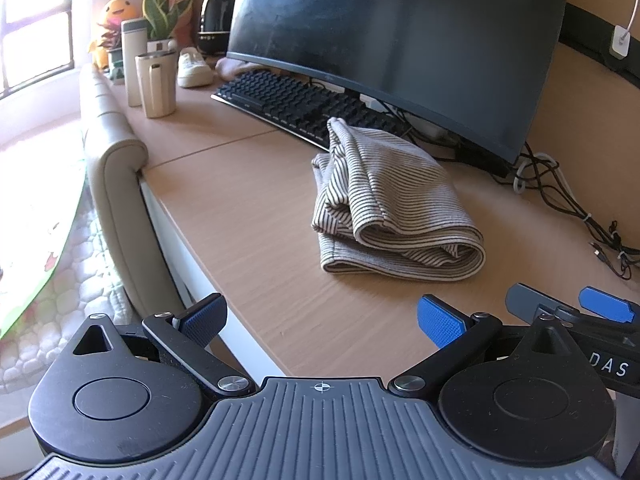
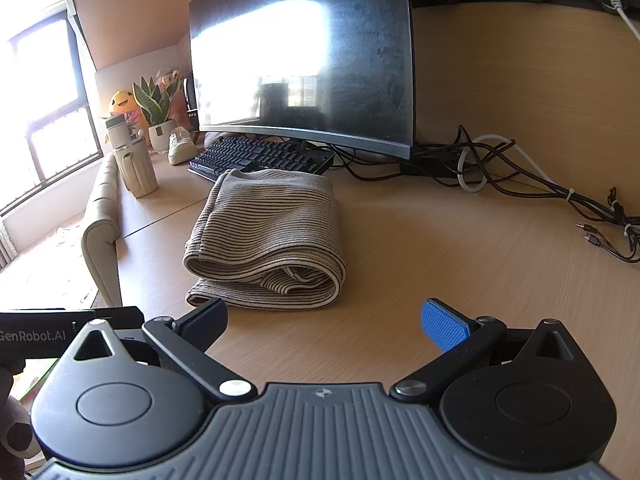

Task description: Fold clothes

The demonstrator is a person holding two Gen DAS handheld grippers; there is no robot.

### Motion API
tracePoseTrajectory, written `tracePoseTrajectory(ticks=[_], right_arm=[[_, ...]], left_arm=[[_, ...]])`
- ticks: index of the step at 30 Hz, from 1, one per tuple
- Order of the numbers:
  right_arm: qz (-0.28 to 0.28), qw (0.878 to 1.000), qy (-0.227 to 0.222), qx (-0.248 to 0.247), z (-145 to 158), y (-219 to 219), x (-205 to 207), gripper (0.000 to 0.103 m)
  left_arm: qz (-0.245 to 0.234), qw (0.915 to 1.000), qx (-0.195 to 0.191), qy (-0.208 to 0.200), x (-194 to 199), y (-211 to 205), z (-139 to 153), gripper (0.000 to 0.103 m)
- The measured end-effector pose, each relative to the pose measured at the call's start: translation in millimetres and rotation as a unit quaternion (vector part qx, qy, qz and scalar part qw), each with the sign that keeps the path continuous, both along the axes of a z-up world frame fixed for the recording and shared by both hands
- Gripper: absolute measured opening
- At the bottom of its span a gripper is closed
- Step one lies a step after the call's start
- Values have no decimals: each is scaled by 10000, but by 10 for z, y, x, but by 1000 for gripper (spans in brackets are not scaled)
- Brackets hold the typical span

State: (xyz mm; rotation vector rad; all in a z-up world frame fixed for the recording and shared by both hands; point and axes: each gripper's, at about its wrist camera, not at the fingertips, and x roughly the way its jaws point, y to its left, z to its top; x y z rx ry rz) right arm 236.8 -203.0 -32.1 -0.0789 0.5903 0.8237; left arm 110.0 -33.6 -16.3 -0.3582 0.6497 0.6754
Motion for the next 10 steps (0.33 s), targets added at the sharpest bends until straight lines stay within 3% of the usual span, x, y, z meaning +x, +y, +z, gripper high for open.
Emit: tracePoseTrajectory(ticks=[10], right_arm=[[41,9999,-80,-76,23,136,48,103]], left_arm=[[70,9998,140,-105,17,131,14,103]])
